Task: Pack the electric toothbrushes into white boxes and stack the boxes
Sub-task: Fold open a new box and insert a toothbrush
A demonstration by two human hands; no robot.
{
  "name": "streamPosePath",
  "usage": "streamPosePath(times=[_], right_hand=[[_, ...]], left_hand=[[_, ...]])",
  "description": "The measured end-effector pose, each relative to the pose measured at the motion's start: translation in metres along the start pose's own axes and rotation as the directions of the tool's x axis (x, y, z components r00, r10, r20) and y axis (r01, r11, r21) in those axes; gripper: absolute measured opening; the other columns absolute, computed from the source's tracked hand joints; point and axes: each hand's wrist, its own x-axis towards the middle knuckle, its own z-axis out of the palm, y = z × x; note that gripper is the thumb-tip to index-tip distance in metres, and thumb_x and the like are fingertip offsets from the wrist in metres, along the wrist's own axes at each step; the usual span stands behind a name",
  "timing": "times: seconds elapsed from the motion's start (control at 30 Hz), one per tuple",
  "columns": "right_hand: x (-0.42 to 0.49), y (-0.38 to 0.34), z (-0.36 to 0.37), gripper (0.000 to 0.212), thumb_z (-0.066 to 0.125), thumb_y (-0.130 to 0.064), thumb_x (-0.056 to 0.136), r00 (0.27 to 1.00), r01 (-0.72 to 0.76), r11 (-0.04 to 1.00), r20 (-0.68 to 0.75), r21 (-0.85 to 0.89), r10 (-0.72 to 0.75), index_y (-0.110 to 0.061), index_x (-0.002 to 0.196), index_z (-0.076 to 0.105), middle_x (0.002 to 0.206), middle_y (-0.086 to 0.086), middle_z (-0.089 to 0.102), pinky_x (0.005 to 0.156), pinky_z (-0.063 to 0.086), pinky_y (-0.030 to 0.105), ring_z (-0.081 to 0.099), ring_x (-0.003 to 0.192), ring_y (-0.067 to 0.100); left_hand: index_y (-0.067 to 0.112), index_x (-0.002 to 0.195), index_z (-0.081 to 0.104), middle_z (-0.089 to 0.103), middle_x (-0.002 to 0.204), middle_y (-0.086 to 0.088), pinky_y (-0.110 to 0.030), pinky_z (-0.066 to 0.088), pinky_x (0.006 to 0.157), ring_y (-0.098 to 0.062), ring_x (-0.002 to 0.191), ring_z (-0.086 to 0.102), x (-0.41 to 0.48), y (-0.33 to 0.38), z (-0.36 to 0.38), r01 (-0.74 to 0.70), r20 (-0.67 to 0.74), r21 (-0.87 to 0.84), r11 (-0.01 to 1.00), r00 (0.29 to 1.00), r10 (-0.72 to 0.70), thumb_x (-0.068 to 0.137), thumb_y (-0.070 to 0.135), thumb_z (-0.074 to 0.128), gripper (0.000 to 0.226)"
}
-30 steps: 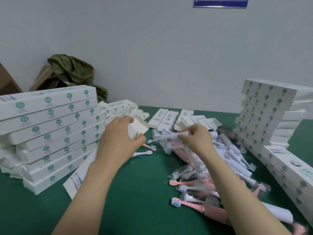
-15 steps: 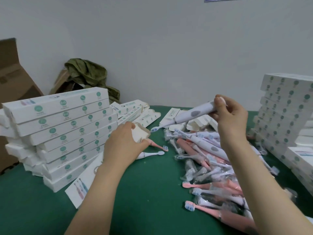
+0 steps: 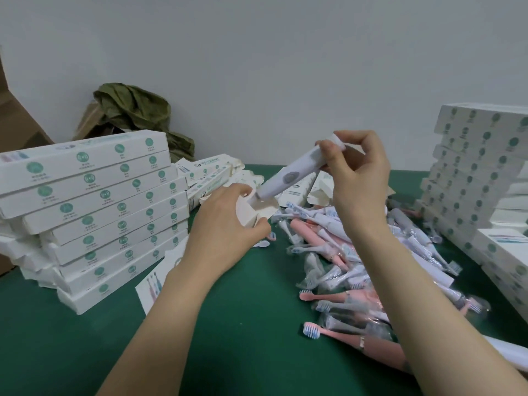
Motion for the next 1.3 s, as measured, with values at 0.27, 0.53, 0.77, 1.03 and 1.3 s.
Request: streamPosePath(times=[0.27,0.53,0.77,1.03,1.3], right_hand=[[-0.028,-0.003,0.022,0.008,0.071,-0.011,0.083,0.833,0.326,0.893,0.541,-0.310,-0.116,-0.008,0.087,0.076,0.076,-0.002,0.060,0.065,0.036,0.013,0.047,0.065,0.000],[-0.002,0.017,-0.017,0.021,0.055,-0.014,0.090,0.885,-0.092,0.827,0.335,-0.555,0.324,-0.007,0.079,0.071,0.076,0.007,0.070,0.065,0.048,0.028,0.054,0.061,0.010],[-0.030,0.052,-0.007,0.040,0.074,-0.021,0.079,0.546,0.249,0.287,0.379,-0.925,0.747,-0.014,0.109,0.048,0.076,0.000,0.049,0.068,0.049,0.032,0.053,0.074,0.020],[-0.004,0.005,-0.027,0.021,0.058,-0.001,0.088,0.548,-0.215,0.700,0.509,-0.681,0.663,-0.014,0.103,0.062,0.093,0.009,0.066,0.059,0.051,0.015,0.057,0.069,0.012],[-0.012,-0.052,-0.003,0.031,0.056,0.010,0.081,0.714,-0.549,0.791,0.642,0.268,0.278,-0.004,0.108,0.061,0.081,0.004,0.062,0.055,0.051,0.019,0.056,0.057,0.009]], left_hand=[[0.020,0.101,0.062,0.059,0.096,0.009,0.001,0.026,0.076,0.001,0.087,0.043,0.000,0.013,-0.005,-0.074,-0.218,-0.104,0.992,0.975,0.049,0.067,0.042,0.057,0.041],[0.018,0.101,0.061,0.055,0.097,0.010,-0.012,0.026,0.077,0.001,0.087,0.040,-0.002,0.011,-0.003,-0.059,-0.209,-0.100,0.993,0.977,0.037,0.068,0.035,0.061,0.037],[0.019,0.102,0.063,0.058,0.098,0.001,-0.022,0.030,0.077,-0.016,0.091,0.048,-0.005,0.015,-0.003,-0.074,-0.140,-0.064,0.995,0.988,0.064,0.070,0.036,0.058,0.036],[0.023,0.104,0.065,0.056,0.098,-0.001,-0.025,0.033,0.075,-0.020,0.091,0.050,-0.006,0.016,-0.005,-0.043,-0.121,-0.070,0.997,0.992,0.034,0.071,0.037,0.058,0.036],[0.009,0.104,0.068,0.060,0.098,-0.003,-0.001,0.029,0.079,-0.008,0.087,0.048,-0.010,0.028,-0.001,-0.185,-0.252,-0.142,0.972,0.957,0.145,0.067,0.026,0.068,0.041]])
